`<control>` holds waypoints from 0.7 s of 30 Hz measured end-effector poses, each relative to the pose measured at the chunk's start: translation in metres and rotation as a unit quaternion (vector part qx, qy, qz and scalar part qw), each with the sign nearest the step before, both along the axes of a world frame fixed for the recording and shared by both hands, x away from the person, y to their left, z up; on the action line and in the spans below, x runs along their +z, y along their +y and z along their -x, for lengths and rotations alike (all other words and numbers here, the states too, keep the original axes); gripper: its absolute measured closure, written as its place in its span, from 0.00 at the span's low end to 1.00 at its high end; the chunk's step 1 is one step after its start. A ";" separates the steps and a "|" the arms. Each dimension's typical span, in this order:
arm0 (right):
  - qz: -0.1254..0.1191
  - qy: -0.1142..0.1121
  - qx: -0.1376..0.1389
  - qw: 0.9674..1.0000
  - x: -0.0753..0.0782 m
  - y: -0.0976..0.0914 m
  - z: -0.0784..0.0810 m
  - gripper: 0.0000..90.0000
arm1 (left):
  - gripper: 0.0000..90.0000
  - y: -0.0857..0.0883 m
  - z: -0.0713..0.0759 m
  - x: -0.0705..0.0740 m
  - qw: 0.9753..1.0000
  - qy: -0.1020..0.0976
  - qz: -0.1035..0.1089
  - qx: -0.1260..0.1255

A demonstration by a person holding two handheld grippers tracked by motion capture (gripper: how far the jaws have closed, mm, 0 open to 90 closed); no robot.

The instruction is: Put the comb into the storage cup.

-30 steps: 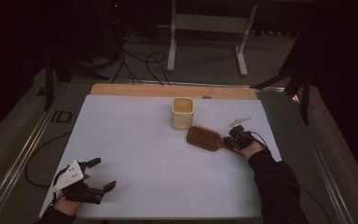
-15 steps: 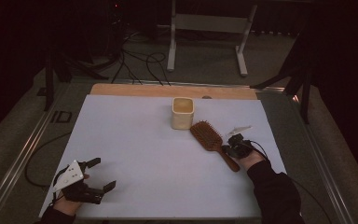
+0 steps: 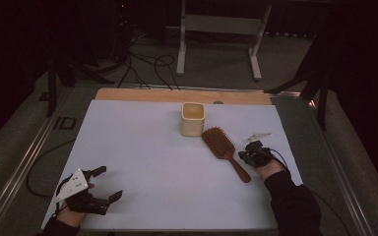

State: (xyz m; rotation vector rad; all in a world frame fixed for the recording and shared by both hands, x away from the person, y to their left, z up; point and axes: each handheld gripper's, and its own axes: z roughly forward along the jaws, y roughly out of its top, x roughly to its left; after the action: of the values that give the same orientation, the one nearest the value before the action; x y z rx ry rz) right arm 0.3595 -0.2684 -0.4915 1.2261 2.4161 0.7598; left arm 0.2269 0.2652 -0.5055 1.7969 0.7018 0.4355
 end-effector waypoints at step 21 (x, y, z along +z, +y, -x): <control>0.010 0.057 0.022 0.998 0.027 0.020 0.009 0.22 | 0.00 -0.001 0.001 0.000 1.000 0.000 -0.002 -0.002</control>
State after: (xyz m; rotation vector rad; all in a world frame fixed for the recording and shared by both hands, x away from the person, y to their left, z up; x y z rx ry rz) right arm 0.3510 -0.2480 -0.4649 1.2427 2.5438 0.6940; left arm 0.2263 0.2644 -0.5052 1.8015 0.6980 0.4356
